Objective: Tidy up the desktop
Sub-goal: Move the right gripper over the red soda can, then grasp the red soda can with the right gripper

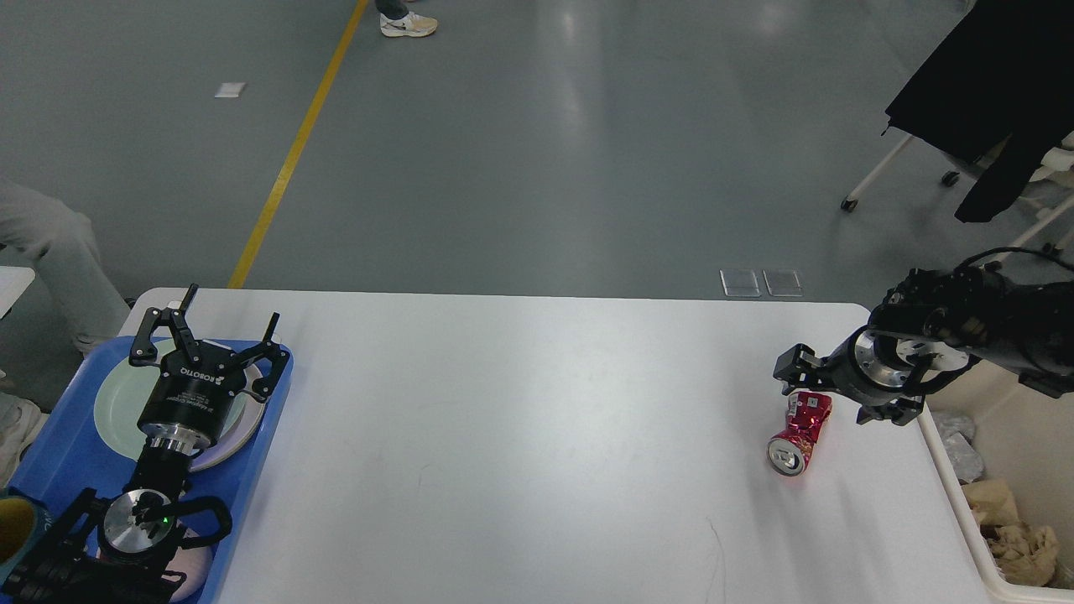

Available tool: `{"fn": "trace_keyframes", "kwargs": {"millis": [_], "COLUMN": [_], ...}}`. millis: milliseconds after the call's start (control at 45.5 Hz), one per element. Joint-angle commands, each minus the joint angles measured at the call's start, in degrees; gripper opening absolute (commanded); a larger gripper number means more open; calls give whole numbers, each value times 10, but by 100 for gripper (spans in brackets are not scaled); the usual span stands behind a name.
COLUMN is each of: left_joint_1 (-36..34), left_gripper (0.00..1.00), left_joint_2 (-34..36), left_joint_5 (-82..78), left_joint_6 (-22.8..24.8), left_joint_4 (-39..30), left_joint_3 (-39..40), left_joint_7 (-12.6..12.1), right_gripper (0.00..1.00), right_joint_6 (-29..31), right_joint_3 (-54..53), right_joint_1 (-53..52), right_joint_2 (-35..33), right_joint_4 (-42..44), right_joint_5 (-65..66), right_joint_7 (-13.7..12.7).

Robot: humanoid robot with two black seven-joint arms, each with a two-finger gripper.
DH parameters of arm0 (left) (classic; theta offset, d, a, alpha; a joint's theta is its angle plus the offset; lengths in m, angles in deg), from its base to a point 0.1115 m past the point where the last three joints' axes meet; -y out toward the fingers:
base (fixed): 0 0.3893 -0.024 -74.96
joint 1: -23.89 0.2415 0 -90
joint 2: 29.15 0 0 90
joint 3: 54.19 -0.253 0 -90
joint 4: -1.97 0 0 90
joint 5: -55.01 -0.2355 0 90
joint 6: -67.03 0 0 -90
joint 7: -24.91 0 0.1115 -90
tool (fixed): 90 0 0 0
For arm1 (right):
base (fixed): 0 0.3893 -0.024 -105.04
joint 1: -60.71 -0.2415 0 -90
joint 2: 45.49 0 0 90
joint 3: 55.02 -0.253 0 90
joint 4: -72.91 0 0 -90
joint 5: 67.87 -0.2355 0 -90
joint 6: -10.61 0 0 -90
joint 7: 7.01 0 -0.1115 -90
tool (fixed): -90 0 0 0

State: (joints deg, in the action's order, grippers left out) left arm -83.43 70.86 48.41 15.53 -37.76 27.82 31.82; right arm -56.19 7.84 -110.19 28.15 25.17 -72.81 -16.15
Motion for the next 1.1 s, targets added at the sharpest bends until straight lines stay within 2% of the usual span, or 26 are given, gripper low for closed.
{"fn": "trace_keyframes", "kwargs": {"millis": [0, 198, 417, 724, 966, 1076], "left_joint_1": [0, 0, 0, 0, 0, 0], "left_gripper": [96, 96, 96, 96, 96, 96], "left_joint_2": [0, 0, 0, 0, 0, 0], "left_joint_5": [0, 0, 0, 0, 0, 0], "left_joint_6": [0, 0, 0, 0, 0, 0], "left_joint_4": [0, 0, 0, 0, 0, 0], "left_joint_3": [0, 0, 0, 0, 0, 1], "left_joint_7": [0, 0, -1, 0, 0, 0], "right_gripper": [100, 100, 100, 100, 100, 97], "right_joint_6": [-11, -17, -52, -66, -140, -147], "right_joint_3": [-4, -3, -5, -5, -7, -9], "right_joint_1": [56, 101, 118, 132, 169, 171], "right_joint_2": [36, 59, 72, 76, 77, 76], "right_joint_4": [59, 113, 118, 118, 122, 129], "right_joint_5": [11, 29, 43, 44, 60, 59], "right_joint_7": [0, 0, 0, 0, 0, 1]}}
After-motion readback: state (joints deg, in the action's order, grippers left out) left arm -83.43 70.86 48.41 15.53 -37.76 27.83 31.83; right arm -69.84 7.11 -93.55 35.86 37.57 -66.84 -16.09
